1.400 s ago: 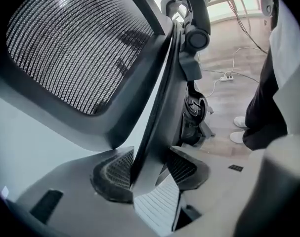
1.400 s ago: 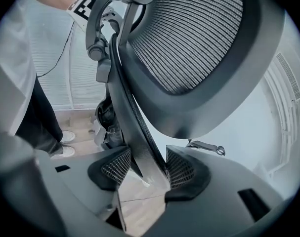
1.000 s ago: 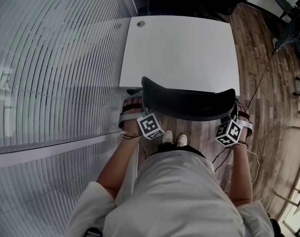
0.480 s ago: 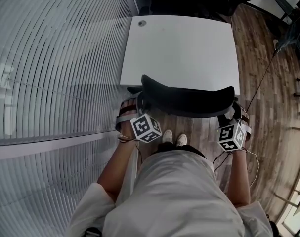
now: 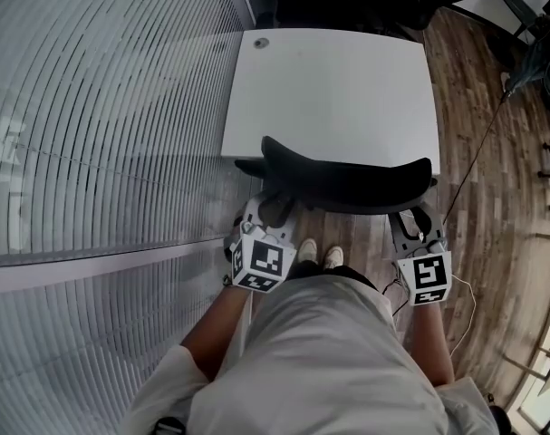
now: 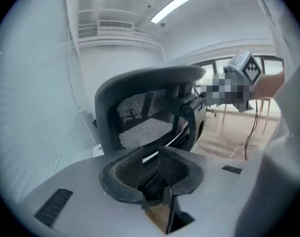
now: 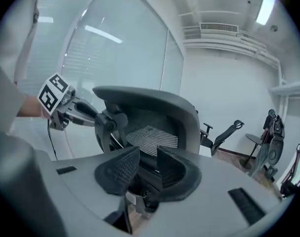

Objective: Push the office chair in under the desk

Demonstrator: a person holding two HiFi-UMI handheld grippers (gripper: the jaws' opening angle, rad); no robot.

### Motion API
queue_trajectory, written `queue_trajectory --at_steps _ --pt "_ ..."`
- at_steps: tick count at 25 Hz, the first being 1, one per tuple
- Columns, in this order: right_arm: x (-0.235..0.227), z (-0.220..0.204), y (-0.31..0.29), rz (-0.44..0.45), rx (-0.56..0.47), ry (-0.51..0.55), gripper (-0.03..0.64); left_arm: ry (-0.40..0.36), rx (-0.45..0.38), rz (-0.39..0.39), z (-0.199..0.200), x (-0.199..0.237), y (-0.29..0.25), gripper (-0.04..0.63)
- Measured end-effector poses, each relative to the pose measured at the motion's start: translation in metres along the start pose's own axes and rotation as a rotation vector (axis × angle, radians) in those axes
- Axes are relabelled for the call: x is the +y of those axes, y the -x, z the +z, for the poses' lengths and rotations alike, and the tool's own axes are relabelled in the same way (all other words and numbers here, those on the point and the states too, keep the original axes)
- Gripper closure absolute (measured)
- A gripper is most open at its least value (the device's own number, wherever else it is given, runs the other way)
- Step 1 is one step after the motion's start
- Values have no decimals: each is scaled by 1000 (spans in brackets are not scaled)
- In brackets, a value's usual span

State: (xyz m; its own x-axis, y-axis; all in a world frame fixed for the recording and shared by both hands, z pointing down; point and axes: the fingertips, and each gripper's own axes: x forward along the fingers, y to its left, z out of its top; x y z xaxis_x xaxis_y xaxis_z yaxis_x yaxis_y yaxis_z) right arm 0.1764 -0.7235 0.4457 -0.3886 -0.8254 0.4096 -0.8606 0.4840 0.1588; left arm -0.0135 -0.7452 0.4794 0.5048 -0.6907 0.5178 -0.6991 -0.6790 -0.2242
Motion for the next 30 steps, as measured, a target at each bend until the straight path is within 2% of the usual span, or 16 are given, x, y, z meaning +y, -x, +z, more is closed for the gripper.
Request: queue_trajectory --at_steps 6,12,17,21,30 --pt "18 39 15 46 -124 -125 538 149 -195 -97 53 -19 25 522" --pt "43 60 27 111 -178 -169 561 189 -335 -153 91 -38 48 542" --pt "57 71 35 140 -193 -183 575 175 -368 -185 104 -52 56 548" --pt "67 74 37 146 -201 -170 586 186 -375 -211 100 -61 61 548" --pt "75 81 43 155 -211 -160 586 157 -393 -212 109 -61 68 548"
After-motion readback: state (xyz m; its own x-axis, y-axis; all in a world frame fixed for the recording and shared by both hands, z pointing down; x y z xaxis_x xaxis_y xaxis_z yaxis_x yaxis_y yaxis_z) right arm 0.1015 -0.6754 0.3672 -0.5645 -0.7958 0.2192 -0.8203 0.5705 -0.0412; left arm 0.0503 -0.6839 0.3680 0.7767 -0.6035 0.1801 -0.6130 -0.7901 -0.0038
